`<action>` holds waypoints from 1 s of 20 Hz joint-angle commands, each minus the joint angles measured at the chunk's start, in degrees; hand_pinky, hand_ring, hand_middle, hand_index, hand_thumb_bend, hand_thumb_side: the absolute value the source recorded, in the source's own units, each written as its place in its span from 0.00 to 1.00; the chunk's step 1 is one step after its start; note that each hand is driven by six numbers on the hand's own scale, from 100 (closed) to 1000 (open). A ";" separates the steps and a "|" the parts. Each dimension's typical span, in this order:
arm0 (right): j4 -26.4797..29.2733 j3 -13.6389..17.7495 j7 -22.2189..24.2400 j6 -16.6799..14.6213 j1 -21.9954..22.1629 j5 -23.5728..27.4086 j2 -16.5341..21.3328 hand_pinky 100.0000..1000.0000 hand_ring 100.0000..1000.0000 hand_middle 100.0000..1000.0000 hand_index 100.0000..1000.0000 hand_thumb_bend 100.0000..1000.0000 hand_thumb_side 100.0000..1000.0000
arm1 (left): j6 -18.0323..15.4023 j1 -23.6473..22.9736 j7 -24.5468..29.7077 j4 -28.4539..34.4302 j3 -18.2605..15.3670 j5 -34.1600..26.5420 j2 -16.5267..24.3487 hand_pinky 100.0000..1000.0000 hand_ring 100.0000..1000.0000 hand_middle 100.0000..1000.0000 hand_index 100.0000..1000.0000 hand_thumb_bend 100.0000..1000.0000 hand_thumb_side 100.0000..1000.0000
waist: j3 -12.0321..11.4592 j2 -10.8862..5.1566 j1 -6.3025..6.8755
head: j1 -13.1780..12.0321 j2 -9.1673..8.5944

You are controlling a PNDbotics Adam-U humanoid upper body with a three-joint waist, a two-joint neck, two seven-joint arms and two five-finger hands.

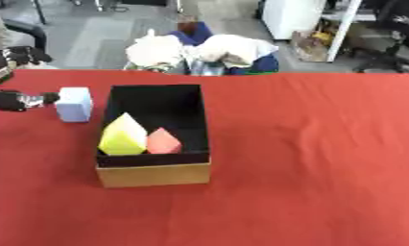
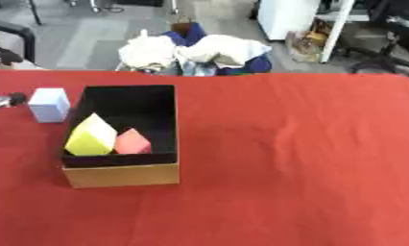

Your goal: Pick up objects on the table and place them in the box.

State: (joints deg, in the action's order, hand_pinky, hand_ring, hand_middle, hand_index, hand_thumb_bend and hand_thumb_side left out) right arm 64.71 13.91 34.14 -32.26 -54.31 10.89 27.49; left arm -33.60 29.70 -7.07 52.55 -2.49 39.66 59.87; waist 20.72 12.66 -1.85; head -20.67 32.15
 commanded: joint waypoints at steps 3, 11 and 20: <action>-0.07 -0.33 7.62 -8.37 -1.84 1.03 1.87 0.80 0.69 0.72 0.95 0.00 0.51 | -0.29 -0.99 -2.26 -1.44 -1.99 2.56 4.55 0.72 0.71 0.76 0.86 0.49 0.76 | 1.88 0.04 0.46 | -7.62 -2.28; -0.80 -0.53 8.76 -9.26 -1.85 1.71 2.24 0.81 0.69 0.71 0.94 0.00 0.58 | 1.00 -2.40 -5.15 -3.03 -3.36 4.87 5.48 0.74 0.74 0.80 0.88 0.55 0.69 | 4.69 1.92 1.68 | -15.11 -3.00; -1.28 -0.38 9.19 -9.86 -1.82 2.30 2.57 0.81 0.68 0.71 0.94 0.00 0.62 | 3.95 -2.76 -6.92 -5.84 -3.63 7.02 5.41 0.73 0.74 0.79 0.89 0.53 0.85 | 6.56 3.52 2.38 | -18.23 -3.85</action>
State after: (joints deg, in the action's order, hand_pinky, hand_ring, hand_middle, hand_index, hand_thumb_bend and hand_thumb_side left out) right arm 63.11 13.29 33.92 -32.47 -54.97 12.79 27.66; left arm -29.74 26.68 -14.12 46.74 -5.55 46.16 62.08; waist 27.21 17.19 0.59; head -38.44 29.10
